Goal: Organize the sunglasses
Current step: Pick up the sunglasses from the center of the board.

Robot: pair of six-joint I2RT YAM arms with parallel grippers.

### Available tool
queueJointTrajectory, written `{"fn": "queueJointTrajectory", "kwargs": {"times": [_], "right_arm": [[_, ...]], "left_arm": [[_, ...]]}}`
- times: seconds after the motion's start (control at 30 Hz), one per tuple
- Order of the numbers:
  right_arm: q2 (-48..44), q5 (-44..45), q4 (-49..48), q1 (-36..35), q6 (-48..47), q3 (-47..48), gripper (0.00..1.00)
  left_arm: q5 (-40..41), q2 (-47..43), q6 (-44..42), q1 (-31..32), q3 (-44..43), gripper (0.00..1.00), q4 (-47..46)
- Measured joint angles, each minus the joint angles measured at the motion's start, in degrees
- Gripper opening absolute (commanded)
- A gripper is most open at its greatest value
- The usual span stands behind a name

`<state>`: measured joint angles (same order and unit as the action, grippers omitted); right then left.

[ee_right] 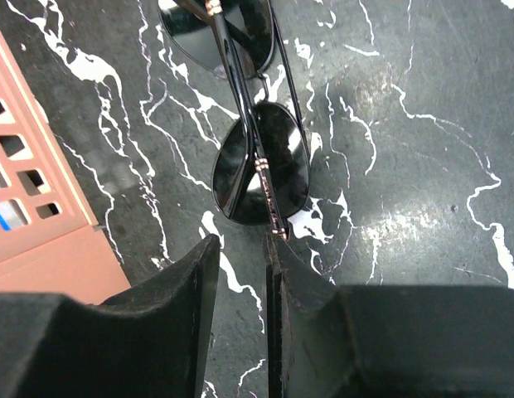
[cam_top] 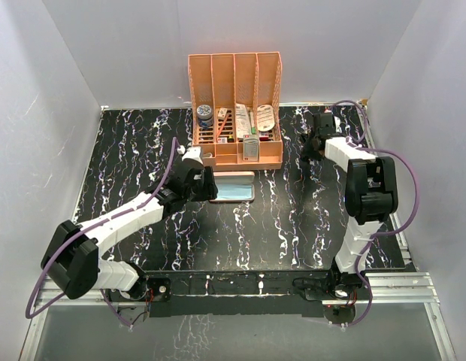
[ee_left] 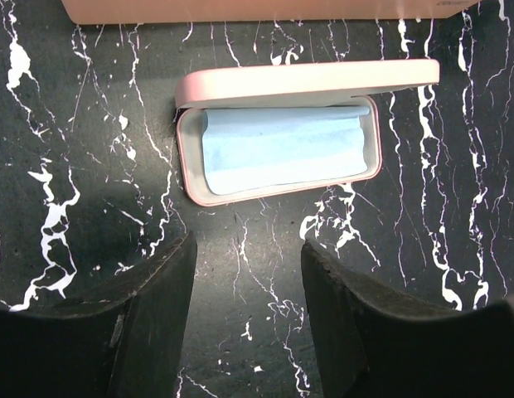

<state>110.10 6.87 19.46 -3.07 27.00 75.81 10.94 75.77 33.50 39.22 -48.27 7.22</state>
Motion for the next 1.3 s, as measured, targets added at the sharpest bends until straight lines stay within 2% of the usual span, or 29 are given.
{"fn": "queueJointTrajectory", "kwargs": {"times": [0.43, 1.3], "right_arm": [[4.13, 2.45, -0.22, 0.46, -1.79, 6.67, 0.25], [10.16, 4.48, 0.02, 1.6, -3.1, 11.61, 0.25]], "left_arm": [[-0.02, -1.44, 0.11, 0.0, 1.44, 0.53, 0.07], [0.22, -2.16, 0.11, 0.0, 2.32, 0.53, 0.11]]}}
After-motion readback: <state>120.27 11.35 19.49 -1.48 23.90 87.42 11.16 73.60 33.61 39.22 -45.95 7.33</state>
